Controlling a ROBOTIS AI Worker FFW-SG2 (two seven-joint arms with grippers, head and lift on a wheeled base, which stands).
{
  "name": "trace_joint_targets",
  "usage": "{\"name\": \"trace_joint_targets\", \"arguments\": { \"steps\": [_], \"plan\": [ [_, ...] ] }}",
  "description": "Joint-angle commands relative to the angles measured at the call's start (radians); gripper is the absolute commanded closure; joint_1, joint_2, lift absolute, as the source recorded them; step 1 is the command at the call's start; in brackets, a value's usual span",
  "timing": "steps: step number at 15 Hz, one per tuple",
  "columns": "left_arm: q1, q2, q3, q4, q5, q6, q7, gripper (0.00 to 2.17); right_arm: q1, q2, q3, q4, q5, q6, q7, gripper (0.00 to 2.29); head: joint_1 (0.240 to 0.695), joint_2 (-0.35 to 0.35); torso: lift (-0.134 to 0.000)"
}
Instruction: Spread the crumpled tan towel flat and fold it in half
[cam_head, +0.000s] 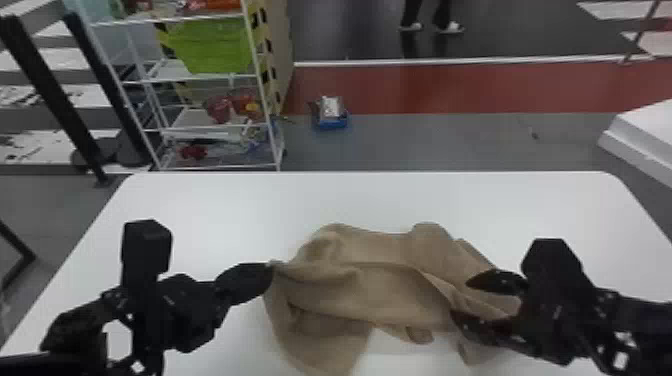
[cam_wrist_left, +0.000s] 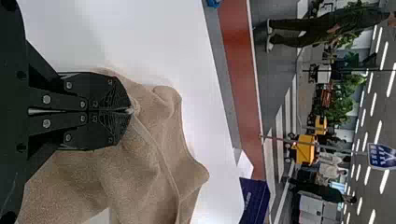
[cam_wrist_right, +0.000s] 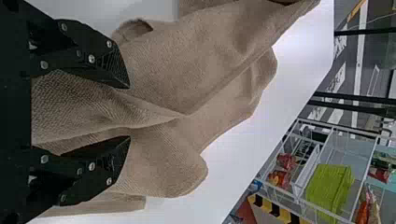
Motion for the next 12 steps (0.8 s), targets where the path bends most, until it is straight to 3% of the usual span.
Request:
{"name": "trace_joint_targets", "arguments": {
  "steps": [1,6,8,12],
  "plan": [
    [-0.001,-0.003,0.0,0.002,0.0,-0.004,-0.002,1.88,0.087,-0.019,-0.011,-0.099,-0.038,0.099,0.0,0.09,0.695,0.079,-0.123],
    [-0.003,-0.003,0.0,0.005,0.0,-0.007,-0.008,1.88,0.18,-0.023,-0.013,-0.156,-0.05,0.124,0.0,0.11,0.695,0.068,-0.123],
    [-0.001,-0.003,0.007,0.005,0.001,-0.016,-0.011,1.88,0.187,-0.026,-0.004,-0.161,-0.032,0.142,0.036,0.17,0.695,0.074,-0.123],
    [-0.001,-0.003,0.015,0.01,0.008,-0.026,-0.02,1.88,0.167,-0.032,0.042,-0.133,0.01,0.17,0.036,0.28,0.695,0.088,-0.123]
  ]
}}
